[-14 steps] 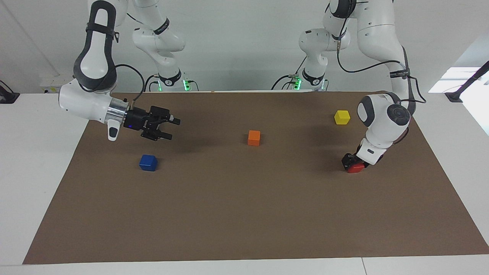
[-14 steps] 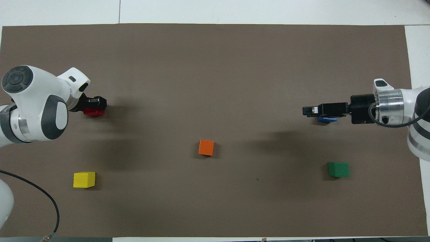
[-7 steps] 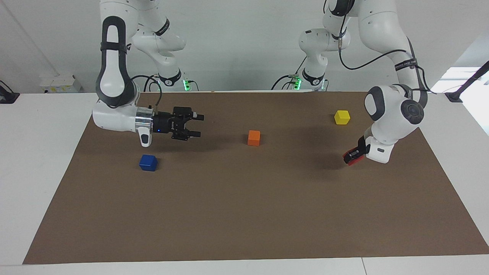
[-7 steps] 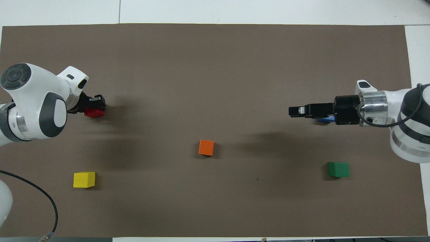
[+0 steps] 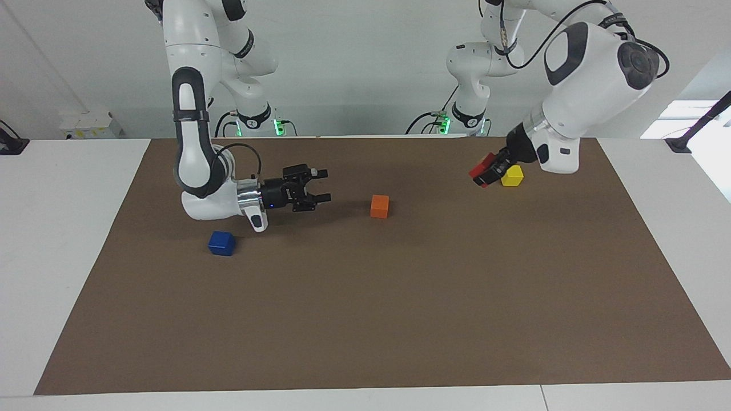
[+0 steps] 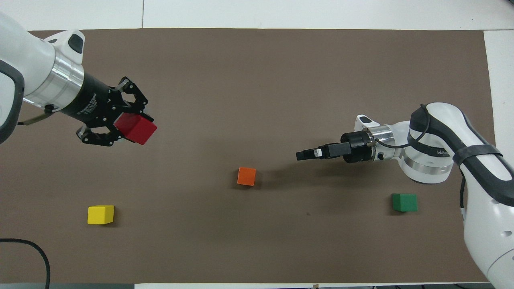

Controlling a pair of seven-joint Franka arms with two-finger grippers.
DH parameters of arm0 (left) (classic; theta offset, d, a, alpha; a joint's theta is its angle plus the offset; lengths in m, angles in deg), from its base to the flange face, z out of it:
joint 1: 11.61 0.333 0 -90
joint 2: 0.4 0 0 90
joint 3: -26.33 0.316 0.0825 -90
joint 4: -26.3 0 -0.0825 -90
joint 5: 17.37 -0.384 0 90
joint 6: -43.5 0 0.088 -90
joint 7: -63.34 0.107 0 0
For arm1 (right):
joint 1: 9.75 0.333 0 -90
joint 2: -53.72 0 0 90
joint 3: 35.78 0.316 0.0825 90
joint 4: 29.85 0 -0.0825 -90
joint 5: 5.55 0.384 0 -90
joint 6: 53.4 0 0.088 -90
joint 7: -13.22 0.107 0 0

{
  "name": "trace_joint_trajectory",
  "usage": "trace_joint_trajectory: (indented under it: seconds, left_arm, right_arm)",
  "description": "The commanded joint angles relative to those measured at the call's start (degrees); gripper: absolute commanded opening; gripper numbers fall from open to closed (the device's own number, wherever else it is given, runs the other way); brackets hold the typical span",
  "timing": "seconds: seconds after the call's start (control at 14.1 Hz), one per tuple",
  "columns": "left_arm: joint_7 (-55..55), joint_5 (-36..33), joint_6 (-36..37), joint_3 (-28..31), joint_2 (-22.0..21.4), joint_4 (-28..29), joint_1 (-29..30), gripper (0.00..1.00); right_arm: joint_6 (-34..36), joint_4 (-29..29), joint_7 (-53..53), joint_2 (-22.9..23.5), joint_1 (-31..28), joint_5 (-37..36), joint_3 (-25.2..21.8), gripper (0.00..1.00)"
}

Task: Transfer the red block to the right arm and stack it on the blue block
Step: 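Lift the red cube with the left gripper toward the right gripper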

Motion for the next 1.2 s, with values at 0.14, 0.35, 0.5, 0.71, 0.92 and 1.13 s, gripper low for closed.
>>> trace_joint_trajectory:
  seconds: [0.14,0.35,0.5,0.71,0.92,1.13]
  left_arm:
    - [-17.97,13.09,-15.00,-5.85,-9.47,12.74,-0.31,0.00]
    - [-22.64,16.55,-22.83,-8.58,-11.86,18.22,-0.22,0.00]
    - [-31.84,16.38,-30.73,-8.77,-12.03,20.59,-0.57,0.00]
    - [-33.72,16.46,-32.26,-8.85,-13.34,21.92,-0.66,0.00]
    - [-35.48,16.64,-37.95,-10.60,-17.99,28.31,-0.66,0.00]
    - [-37.77,16.73,-43.60,-12.02,-21.09,32.12,-0.66,0.00]
  right_arm:
    - [9.35,0.35,-2.63,2.71,4.28,11.38,0.18,1.00]
    - [17.51,0.26,-3.76,4.91,7.09,18.24,0.18,1.00]
    - [20.61,0.26,-6.75,7.10,8.33,20.10,0.18,1.00]
    - [23.51,0.70,-7.38,9.30,8.95,22.56,0.18,1.00]
    - [23.96,1.05,-6.94,9.49,11.31,31.16,0.27,1.00]
    - [21.77,3.85,-2.90,9.84,11.50,34.52,0.27,1.00]
